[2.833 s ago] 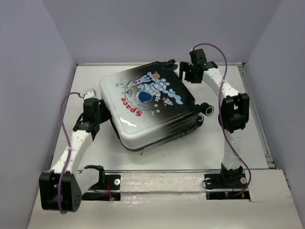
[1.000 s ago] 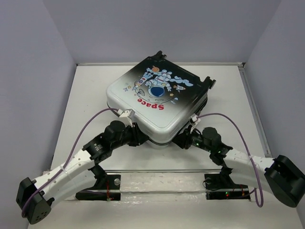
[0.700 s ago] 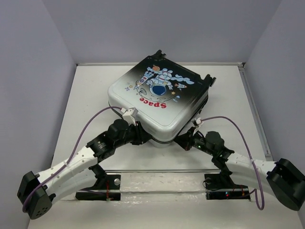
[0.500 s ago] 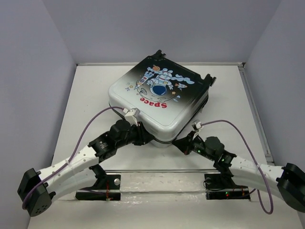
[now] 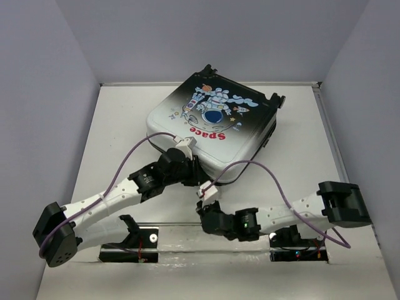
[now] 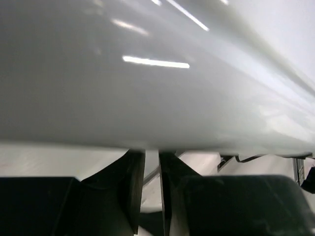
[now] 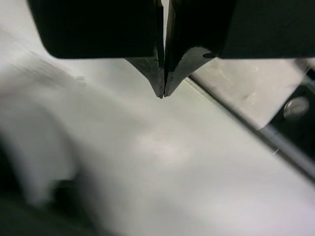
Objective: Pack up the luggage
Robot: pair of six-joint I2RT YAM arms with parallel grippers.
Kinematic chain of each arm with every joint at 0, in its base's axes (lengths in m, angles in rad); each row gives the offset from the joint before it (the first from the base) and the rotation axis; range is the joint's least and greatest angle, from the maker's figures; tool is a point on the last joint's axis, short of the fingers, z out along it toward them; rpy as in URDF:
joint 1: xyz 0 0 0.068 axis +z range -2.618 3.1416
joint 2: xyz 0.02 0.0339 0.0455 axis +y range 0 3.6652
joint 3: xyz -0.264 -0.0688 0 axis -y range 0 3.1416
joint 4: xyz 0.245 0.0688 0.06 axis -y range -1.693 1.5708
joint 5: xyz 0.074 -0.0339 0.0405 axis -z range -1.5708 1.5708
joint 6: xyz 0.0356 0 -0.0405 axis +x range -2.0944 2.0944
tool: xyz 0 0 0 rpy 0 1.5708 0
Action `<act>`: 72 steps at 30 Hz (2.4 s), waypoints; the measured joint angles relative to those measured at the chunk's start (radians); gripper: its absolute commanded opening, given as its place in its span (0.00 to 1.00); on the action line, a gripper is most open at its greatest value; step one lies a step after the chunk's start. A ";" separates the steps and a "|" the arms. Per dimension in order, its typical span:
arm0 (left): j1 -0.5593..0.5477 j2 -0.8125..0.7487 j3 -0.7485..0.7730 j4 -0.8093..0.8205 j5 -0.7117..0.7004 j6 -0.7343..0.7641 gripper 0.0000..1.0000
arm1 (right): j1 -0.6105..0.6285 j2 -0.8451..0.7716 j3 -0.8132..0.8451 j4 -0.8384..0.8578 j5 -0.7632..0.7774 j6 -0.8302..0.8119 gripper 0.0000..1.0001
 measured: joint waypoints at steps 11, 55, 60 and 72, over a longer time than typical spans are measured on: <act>-0.003 -0.094 0.121 0.069 -0.175 0.023 0.59 | -0.107 0.055 -0.023 0.427 -0.101 -0.003 0.10; 0.669 0.399 0.169 0.544 0.002 -0.029 0.99 | -1.450 -0.011 0.386 -0.127 -0.984 -0.114 0.89; 0.514 0.090 -0.062 0.576 -0.046 -0.011 0.99 | -1.436 0.180 0.557 -0.073 -1.055 -0.134 0.91; 0.454 -0.196 -0.029 0.136 -0.132 0.041 0.99 | -1.363 0.366 0.859 -0.204 -1.152 -0.148 1.00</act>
